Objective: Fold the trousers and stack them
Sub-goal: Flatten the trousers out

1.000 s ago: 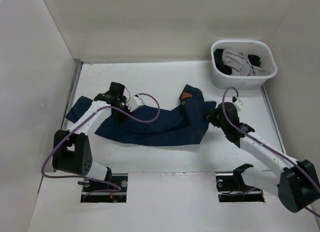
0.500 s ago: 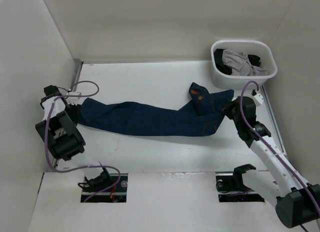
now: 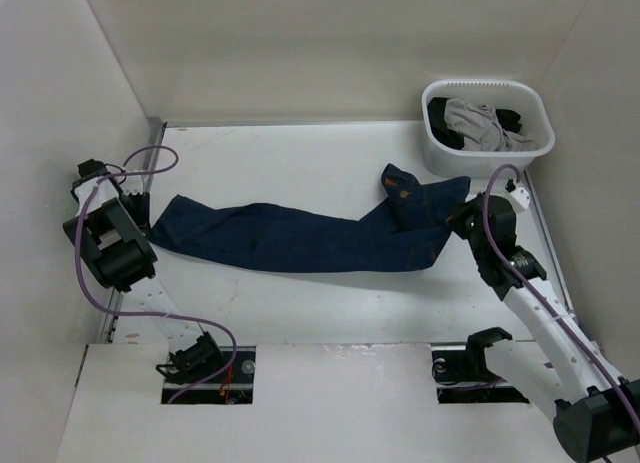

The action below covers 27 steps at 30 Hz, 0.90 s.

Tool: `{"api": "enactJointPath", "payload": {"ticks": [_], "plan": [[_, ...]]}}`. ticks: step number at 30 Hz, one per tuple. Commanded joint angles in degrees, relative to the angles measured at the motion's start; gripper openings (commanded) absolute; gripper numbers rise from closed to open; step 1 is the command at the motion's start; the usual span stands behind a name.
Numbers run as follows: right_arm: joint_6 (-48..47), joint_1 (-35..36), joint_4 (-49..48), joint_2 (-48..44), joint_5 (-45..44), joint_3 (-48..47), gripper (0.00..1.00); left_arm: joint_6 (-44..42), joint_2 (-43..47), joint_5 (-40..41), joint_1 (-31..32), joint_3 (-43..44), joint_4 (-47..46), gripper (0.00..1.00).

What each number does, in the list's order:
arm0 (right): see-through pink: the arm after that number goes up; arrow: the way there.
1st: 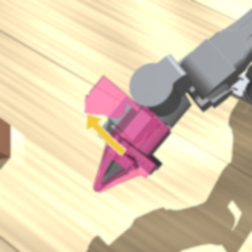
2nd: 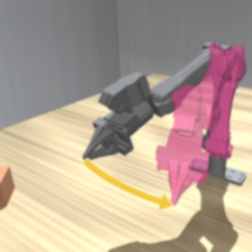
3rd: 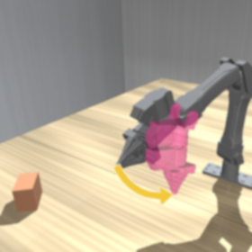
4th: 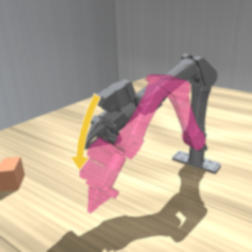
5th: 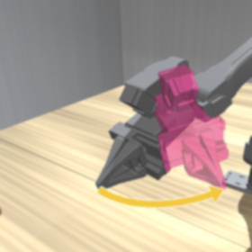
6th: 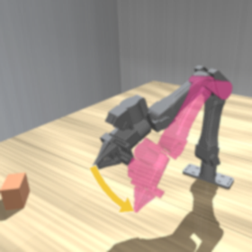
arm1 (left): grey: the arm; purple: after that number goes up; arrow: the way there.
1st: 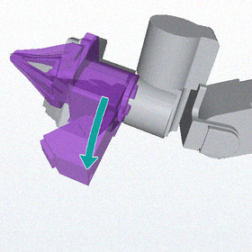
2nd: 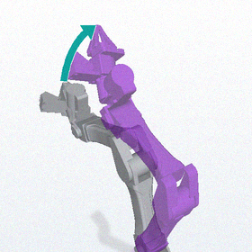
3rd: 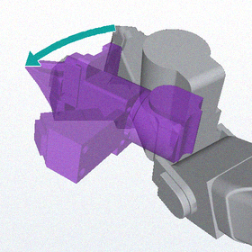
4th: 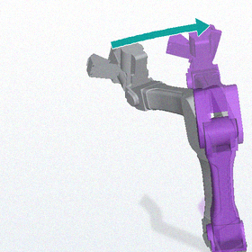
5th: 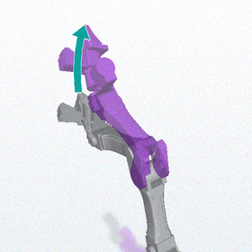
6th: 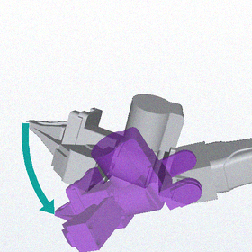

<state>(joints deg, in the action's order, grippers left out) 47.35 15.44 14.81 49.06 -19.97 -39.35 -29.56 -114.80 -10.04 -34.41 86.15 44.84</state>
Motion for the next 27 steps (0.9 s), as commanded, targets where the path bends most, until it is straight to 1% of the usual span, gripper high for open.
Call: {"api": "enactJointPath", "payload": {"ticks": [1,4,9,13,16,20,21,22,24,25,27], "plan": [[-1.1,0.3,-0.6,-2.6,-2.3,0.2,0.01,1.7,-0.3,-3.8,0.4,2.2,1.0,0.33],[-1.1,0.3,0.2,-3.3,-2.3,0.7,0.01,1.4,-0.7,-3.7,0.9,1.9,1.1,0.31],[-1.1,0.2,0.6,-4.3,-2.3,1.1,0.01,0.6,-2.9,0.3,1.0,2.1,2.5,0.3],[-1.1,0.0,0.6,-4.4,-2.3,1.2,0.01,-1.9,-2.5,-0.7,1.0,2.2,5.8,0.3],[-1.1,-0.1,0.1,-4.0,-2.3,1.2,0.01,-3.3,-2.3,-1.3,1.1,1.5,5.9,0.29],[-0.9,-0.3,-0.7,-2.7,-1.8,1.1,0.01,-2.3,-3.2,-3.1,2.4,1.7,4.2,0.05],[-0.9,-0.1,-1.1,-1.9,-1.7,0.8,0.01,-2.0,-3.1,-4.4,2.6,2.0,4.0,0.01],[-1.1,0.2,-1.7,-0.4,-1.4,0.1,0.0,-1.6,-2.7,-6.0,3.1,2.8,4.2,0.0],[-3.0,0.5,-2.2,4.9,-0.4,-4.2,0.0,-0.1,-1.6,-9.2,4.0,6.7,5.9,0.0],[-5.1,0.5,-1.9,8.0,0.2,-8.5,0.0,0.7,-1.1,-10.4,4.3,10.0,7.5,0.0],[-9.4,0.5,-0.8,14.4,1.3,-20.4,0.0,3.0,-0.9,-13.1,4.6,19.7,11.7,0.0]]}}
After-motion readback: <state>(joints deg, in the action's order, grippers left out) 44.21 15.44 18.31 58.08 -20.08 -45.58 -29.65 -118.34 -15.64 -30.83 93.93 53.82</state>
